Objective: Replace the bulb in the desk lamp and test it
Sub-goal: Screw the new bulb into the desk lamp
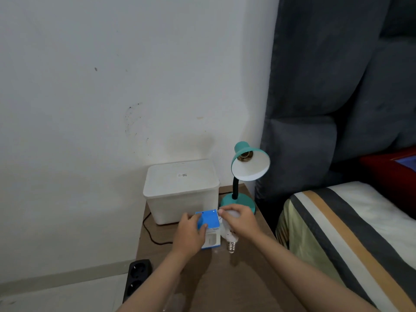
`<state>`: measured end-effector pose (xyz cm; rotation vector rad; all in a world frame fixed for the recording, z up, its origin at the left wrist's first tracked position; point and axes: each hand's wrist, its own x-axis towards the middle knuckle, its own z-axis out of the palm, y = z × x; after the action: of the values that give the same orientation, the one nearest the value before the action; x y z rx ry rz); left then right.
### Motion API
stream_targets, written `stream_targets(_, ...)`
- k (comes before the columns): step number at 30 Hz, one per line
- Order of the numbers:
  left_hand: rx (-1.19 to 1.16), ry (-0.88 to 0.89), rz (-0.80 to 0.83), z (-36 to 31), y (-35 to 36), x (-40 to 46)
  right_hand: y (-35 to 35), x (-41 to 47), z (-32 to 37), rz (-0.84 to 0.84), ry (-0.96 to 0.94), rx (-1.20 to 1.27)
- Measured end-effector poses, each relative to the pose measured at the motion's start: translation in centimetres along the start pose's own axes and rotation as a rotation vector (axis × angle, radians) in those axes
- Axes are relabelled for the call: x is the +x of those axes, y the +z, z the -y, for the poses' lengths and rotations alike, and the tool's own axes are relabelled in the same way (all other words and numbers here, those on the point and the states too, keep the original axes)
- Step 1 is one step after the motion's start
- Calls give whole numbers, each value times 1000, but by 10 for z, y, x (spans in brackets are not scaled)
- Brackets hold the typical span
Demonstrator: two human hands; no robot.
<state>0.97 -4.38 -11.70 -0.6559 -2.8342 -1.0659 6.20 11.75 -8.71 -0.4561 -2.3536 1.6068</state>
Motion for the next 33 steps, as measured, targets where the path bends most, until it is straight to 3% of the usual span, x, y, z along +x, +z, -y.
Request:
stream_targets(4, -35, 44, -27, -19, -16, 2, -33, 0, 18, 133, 110, 265)
stream_targets(8, -71, 110, -55, -43, -30, 3, -62, 0, 29, 77, 143, 386)
stream_targets(18, -109, 332, -119, -99, -37, 25, -109, -11, 45, -354, -118, 195)
stream_targets(33, -36, 501, -250, -111, -19, 102, -79, 49, 24, -471, -344, -208)
